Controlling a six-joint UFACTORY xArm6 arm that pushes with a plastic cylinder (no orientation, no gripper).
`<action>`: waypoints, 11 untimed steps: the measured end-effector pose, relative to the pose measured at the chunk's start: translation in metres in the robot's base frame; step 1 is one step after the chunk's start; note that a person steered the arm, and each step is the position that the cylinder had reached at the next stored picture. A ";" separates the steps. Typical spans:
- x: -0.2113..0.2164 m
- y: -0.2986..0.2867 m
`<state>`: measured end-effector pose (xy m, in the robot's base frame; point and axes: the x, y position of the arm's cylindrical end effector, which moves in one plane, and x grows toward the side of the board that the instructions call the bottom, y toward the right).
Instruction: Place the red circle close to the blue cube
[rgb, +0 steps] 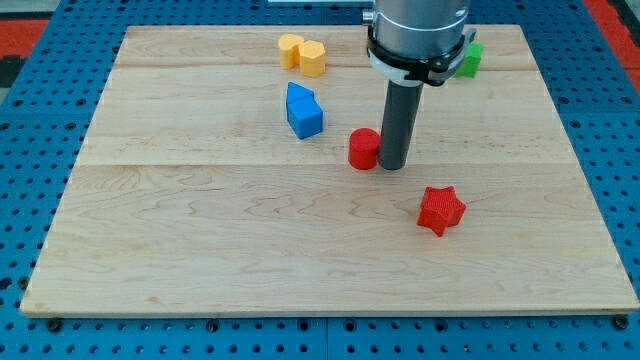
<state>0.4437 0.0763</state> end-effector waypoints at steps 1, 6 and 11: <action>0.023 0.000; 0.014 -0.033; -0.068 -0.013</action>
